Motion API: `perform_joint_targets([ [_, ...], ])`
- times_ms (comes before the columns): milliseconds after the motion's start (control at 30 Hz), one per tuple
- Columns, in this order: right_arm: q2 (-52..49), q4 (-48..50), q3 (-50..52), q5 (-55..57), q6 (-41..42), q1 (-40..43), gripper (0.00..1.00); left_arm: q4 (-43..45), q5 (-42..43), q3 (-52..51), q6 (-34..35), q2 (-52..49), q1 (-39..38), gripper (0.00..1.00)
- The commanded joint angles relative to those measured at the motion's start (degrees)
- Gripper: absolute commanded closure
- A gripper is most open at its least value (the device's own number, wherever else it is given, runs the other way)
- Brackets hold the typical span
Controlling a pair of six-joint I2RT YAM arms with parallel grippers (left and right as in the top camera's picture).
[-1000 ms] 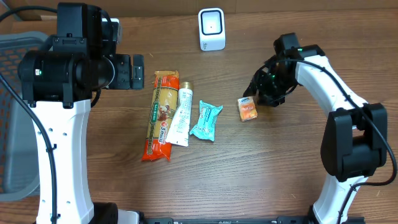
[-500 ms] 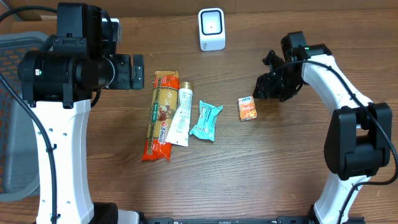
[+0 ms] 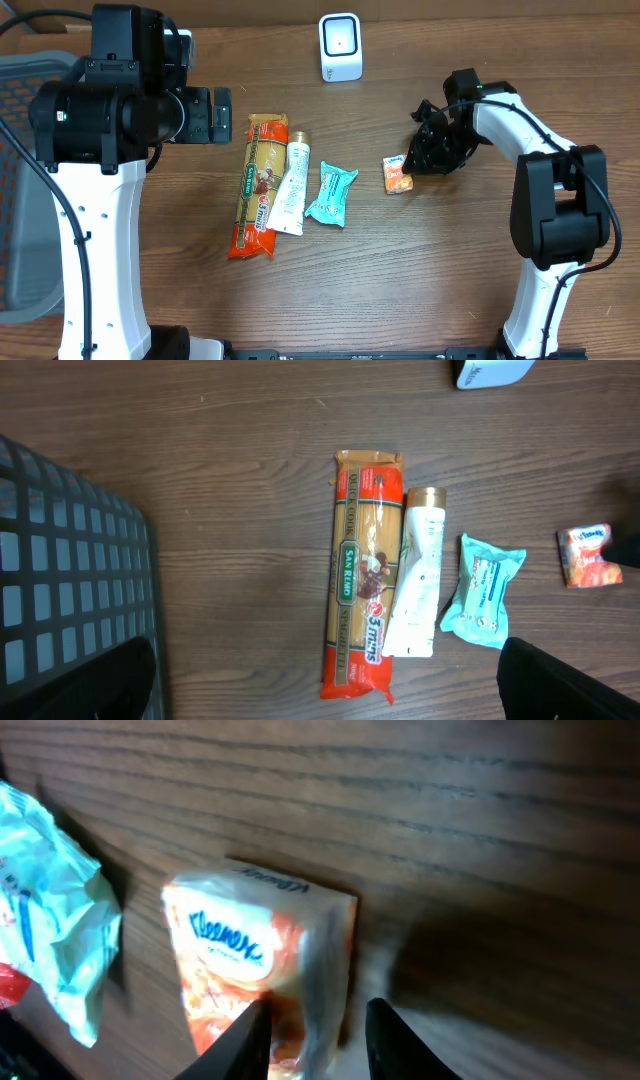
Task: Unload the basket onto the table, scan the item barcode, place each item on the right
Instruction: 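Lift the tissue pack and turn it toward the scanner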
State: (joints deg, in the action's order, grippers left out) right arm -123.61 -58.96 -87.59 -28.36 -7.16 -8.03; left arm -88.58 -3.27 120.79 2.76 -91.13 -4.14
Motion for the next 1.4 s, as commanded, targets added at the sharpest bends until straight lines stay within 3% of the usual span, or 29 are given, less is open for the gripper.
perform_joint_targets([
  [0, 0.0, 3.1, 4.2, -3.6, -0.4, -0.3, 0.68, 0.1, -0.1, 0.4, -1.1, -0.4, -0.4, 0.00],
  [167, 0.0, 6.8, 7.2, -5.4, 1.2, -0.3, 0.69, 0.1, -0.1, 0.4, -1.1, -0.4, -0.4, 0.00],
  [267, 0.0, 7.3, 7.1, -5.5, 3.8, -0.2, 0.95, 0.1, -0.1, 0.4, -1.1, -0.4, -0.4, 0.00],
  [300, 0.0, 7.3, 7.0, -5.7, 5.6, -0.2, 0.96, 0.1, -0.1, 0.4, -1.1, -0.4, -0.4, 0.00],
  [467, 1.6, 4.4, 5.2, -12.7, 6.6, 0.0, 0.96, 0.1, -0.1, 0.4, -1.1, -0.4, -0.4, 0.00],
  [900, 17.2, -8.3, 0.7, -45.3, -7.1, 2.4, 0.97, 0.1, -0.1, 0.4, -1.1, -0.4, -0.4, 0.00],
  [1067, 17.5, -10.6, 0.7, -60.2, -12.4, 4.7, 0.97, 0.1, -0.1, 0.4, -1.1, -0.4, -0.4, 0.00],
  [1367, 17.6, -11.2, 0.3, -61.6, -8.7, 7.3, 0.97, 0.1, -0.1, 0.4, -1.1, -0.4, -0.4, 0.00],
])
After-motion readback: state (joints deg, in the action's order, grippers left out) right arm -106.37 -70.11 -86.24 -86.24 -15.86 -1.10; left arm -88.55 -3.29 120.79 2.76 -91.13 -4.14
